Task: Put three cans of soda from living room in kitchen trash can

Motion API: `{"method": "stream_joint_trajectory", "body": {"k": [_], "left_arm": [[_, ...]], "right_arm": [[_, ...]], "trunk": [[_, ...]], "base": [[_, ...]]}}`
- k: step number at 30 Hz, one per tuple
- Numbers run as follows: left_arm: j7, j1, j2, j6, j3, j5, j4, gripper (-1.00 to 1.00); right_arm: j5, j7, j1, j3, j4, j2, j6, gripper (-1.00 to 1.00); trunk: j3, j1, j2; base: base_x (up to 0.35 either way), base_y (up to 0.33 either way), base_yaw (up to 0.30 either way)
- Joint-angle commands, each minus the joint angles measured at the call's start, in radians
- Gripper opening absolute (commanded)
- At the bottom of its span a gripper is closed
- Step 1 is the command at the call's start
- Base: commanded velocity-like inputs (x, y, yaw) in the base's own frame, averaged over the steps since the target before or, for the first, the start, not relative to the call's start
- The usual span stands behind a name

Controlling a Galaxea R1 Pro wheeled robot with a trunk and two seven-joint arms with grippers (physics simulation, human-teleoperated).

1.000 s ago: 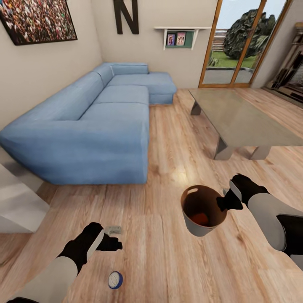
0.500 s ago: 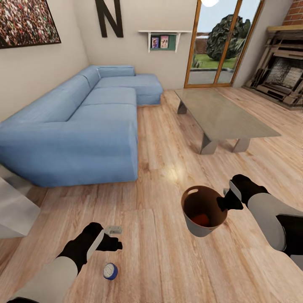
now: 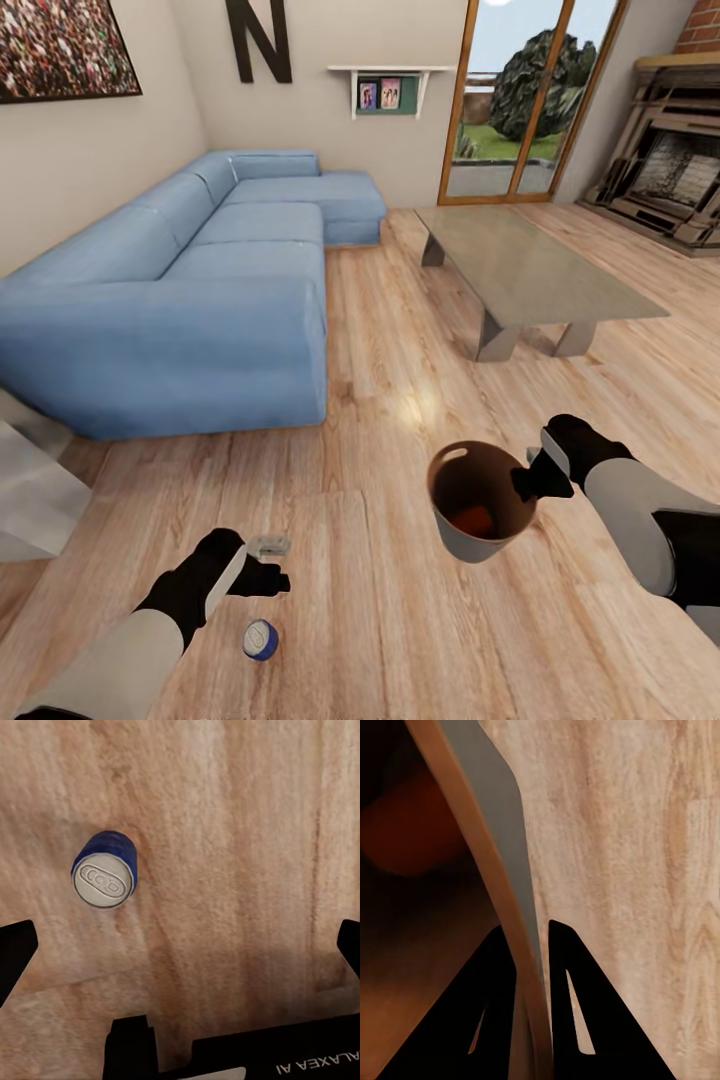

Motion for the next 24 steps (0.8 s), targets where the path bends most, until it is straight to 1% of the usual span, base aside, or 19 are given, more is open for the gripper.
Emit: {"method": "stream_joint_trajectory", "body": {"k": [1,4,6,10,12,15,24], "left_arm": [[0.0,0.0,0.0,0.0,0.0,0.0,0.0,1.0],[-0.002,-0.001,0.005,0.0,0.002,0.0,-0.001,1.0],[-0.003,-0.003,0.011,0.0,0.003,0.0,-0.001,1.0],[-0.001,-0.011,0.015,0.0,0.004,0.0,0.0,1.0],[0.001,-0.02,0.019,0.0,0.004,-0.001,0.001,1.0],[0.001,-0.023,0.02,0.0,0.004,-0.001,0.002,1.0],[0.001,-0.024,0.019,-0.001,0.003,-0.002,0.009,1.0]], "right_arm": [[-0.018,0.001,-0.001,-0.008,0.0,0.003,0.001,-1.0],[-0.018,-0.026,-0.001,-0.008,-0.007,0.018,0.001,-1.0],[-0.02,-0.052,-0.003,-0.009,-0.032,0.035,0.001,-1.0],[-0.021,-0.06,-0.003,-0.01,-0.041,0.047,0.001,-1.0],[-0.022,-0.067,-0.004,-0.01,-0.045,0.06,0.001,-1.0],[-0.023,-0.07,-0.004,-0.009,-0.046,0.066,0.001,-1.0],[-0.023,-0.077,-0.005,-0.011,-0.048,0.069,0.001,-1.0]], "trunk": [[-0.004,0.004,-0.007],[-0.018,0.015,-0.028],[-0.027,0.023,-0.042],[-0.046,0.038,-0.07],[-0.055,0.046,-0.084],[-0.069,0.057,-0.105],[-0.111,0.092,-0.168]], "base": [[0.0,0.0,0.0],[0.0,0.0,0.0],[0.0,0.0,0.0],[0.0,0.0,0.0],[0.0,0.0,0.0],[0.0,0.0,0.0],[0.0,0.0,0.0]]}}
